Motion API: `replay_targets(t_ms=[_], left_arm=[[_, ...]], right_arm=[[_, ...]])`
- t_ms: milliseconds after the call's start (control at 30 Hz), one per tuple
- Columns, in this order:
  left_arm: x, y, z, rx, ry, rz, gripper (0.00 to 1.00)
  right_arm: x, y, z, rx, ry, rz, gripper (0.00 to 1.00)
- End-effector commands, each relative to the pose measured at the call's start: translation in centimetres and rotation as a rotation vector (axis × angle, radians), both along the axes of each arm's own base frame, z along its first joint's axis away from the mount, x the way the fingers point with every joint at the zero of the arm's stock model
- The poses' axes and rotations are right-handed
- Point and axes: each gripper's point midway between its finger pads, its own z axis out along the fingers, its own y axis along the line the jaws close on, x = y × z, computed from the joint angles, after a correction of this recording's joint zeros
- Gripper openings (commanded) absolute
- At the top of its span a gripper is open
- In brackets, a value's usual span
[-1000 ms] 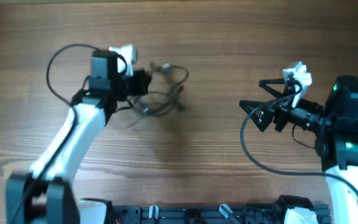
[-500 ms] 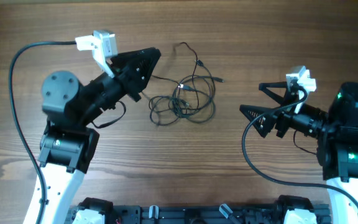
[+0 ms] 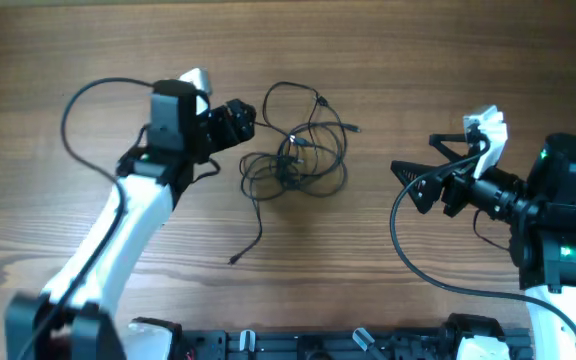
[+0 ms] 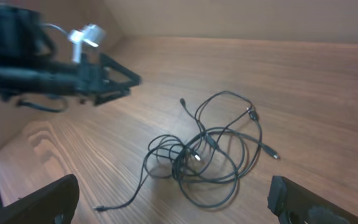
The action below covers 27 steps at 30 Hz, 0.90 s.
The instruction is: Untangle cables
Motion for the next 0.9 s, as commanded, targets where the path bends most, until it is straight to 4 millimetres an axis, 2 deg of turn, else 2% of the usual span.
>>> replay_targets(t_ms=[0, 100, 133, 200, 267, 433, 533, 567, 667, 767, 867], left_arm=[[2.0, -4.4, -3.2, -0.125, 0.036, -0.056, 0.82], [3.1, -8.9, -6.6, -0.17, 0.034, -0.107, 0.82], [3.3, -9.7, -8.0, -0.173, 0.045, -0.096, 0.82], [3.8, -9.5, -10.7, -0.157, 0.085, -0.017, 0.81], [3.9, -9.3, -11.9, -0.154, 0.105, 0.002, 0.8], [4.2, -8.7, -12.2, -0.13, 0.097, 0.031, 0.8], [4.4, -8.4, -12.5, -0.112, 0.091, 0.049, 0.72], [4.3, -8.4, -12.8, -0.109, 0.098, 0.049, 0.72], [3.8, -8.6, -14.7, -0.136, 0.165, 0.088, 0.7], [3.9, -9.3, -14.5, -0.153, 0.153, 0.084, 0.69], [4.2, -9.8, -13.9, -0.164, 0.125, 0.076, 0.45]], right_arm=[[0.0, -0.1, 0.0, -0.006, 0.001, -0.009, 1.0], [-0.1, -0.1, 0.0, -0.006, 0.001, -0.008, 1.0], [-0.1, -0.1, 0.0, -0.005, 0.001, -0.009, 1.0], [0.0, -0.1, 0.0, -0.006, 0.001, -0.009, 1.0], [0.0, -0.2, -0.1, -0.01, 0.0, -0.011, 1.0], [0.2, -0.5, -0.3, -0.024, 0.002, -0.032, 1.0], [0.2, -0.5, -0.3, -0.024, 0.002, -0.032, 1.0], [0.2, -0.5, -0.3, -0.024, 0.002, -0.032, 1.0], [0.4, -0.5, -0.4, -0.023, 0.01, -0.032, 1.0], [0.7, -0.6, -1.1, -0.02, 0.036, -0.032, 1.0], [1.0, -0.6, -1.6, -0.016, 0.059, -0.032, 1.0]])
